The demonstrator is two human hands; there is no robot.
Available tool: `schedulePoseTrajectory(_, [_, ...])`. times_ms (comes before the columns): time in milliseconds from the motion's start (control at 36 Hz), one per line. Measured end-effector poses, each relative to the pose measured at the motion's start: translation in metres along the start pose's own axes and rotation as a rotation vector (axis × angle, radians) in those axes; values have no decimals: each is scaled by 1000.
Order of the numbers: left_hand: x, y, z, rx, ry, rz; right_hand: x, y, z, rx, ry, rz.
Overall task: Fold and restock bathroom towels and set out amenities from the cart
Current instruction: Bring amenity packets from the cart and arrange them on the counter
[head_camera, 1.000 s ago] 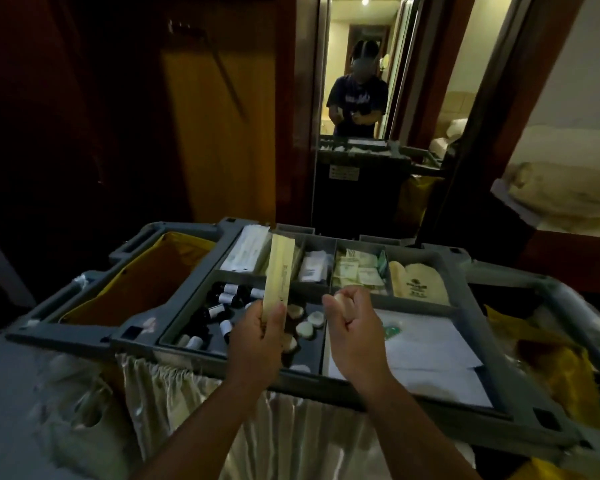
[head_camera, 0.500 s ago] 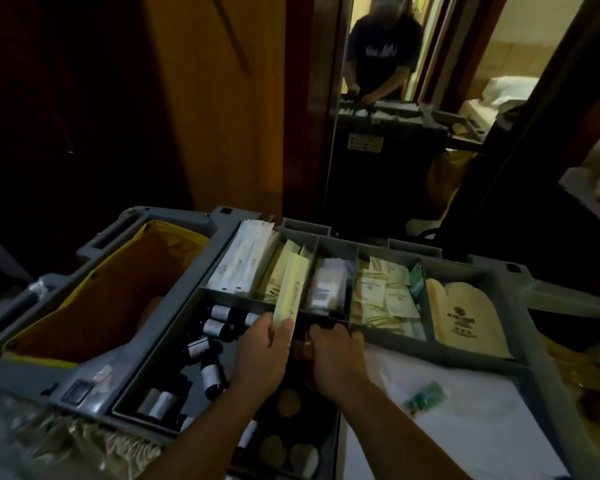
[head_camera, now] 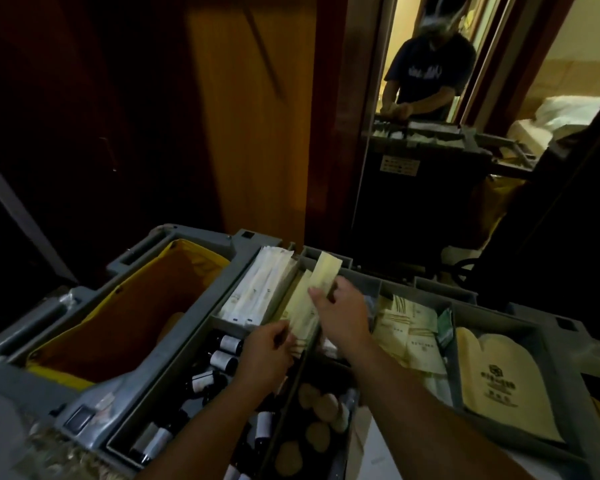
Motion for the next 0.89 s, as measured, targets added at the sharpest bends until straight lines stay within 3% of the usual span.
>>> schedulePoseTrajectory(167, [27,-18,-2,259,11,-89,47,16,1,-38,47,-44])
schedulePoseTrajectory(333, [43,-18,5,525,-76,-6,80,41,-25,-61,125,-12])
schedulePoseTrajectory(417, [50,-11,1,671,-81,40,87,55,-31,-233,91,16])
schedulePoseTrajectory(500, [53,-5,3,795,-108,78,86,67,-31,-573,-30,6])
schedulePoseTrajectory(667, [60,1,12,862,-124,133,80,71,-27,-822,-91,-52])
schedulePoseTrajectory(889, [59,1,3,809,-69,190,80,75,-32,-789,-88,65])
Point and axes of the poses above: each hand's wrist, its own x-axis towards the middle knuckle, its own y-axis out of the palm, z = x × y, the point moved 8 cm from there along x, towards the middle knuckle, and after that the axes turned 11 degrees about y, right-handed, at the moved point
